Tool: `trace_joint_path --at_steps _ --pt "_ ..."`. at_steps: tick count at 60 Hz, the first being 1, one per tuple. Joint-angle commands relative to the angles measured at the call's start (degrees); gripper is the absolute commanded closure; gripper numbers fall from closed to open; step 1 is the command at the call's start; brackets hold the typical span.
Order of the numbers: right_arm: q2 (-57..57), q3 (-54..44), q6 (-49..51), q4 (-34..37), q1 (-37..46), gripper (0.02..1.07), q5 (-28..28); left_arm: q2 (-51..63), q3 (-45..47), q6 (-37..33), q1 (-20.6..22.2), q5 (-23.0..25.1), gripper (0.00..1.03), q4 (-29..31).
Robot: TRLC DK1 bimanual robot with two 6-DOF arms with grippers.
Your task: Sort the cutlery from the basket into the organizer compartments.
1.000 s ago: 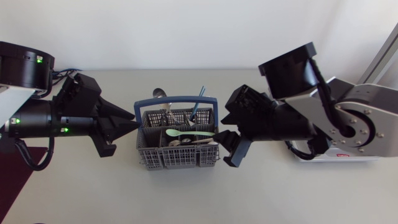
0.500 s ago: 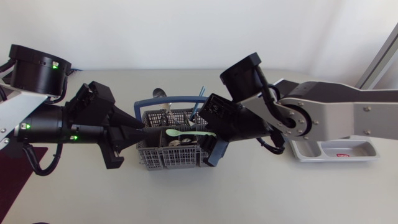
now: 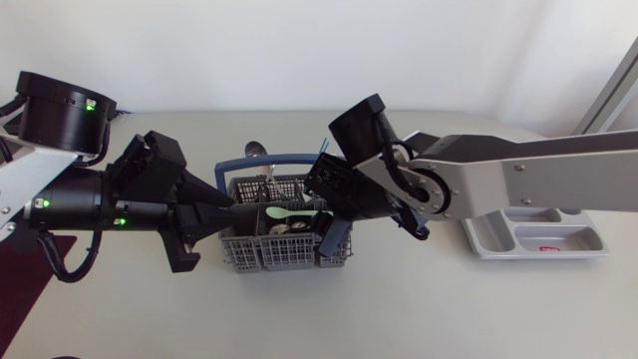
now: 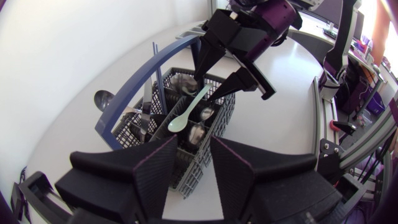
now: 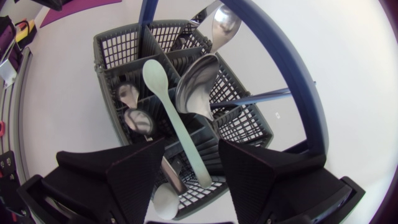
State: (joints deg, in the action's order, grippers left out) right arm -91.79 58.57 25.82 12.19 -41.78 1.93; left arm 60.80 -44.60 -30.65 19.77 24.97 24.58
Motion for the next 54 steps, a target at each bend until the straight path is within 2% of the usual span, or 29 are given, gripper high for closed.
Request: trace_joint_path --at_steps 1,33,38,50,54 --pt "-2.08 0.67 1.33 -0.58 -0.67 0.43 1.41 0.55 1.44 -0.99 0.62 -0.36 0.65 0.12" --pt "-6.21 2.08 4.67 -1.46 -2.43 0.44 4.92 0.20 2.68 -1.51 0.27 -0.36 0.65 -1.02" --pt "-6.83 2.08 5.64 -1.73 -2.69 0.49 6.15 0.11 2.94 -1.69 0.18 -0.27 0.65 -1.02" --pt "-9.11 1.82 7.22 -3.84 -3.22 0.68 9.14 -0.15 3.38 -1.87 0.18 -0.27 0.65 -1.20" --pt "-9.55 1.73 7.40 -4.10 -3.22 0.78 9.32 -0.24 3.55 -1.87 0.09 -0.27 0.65 -1.20"
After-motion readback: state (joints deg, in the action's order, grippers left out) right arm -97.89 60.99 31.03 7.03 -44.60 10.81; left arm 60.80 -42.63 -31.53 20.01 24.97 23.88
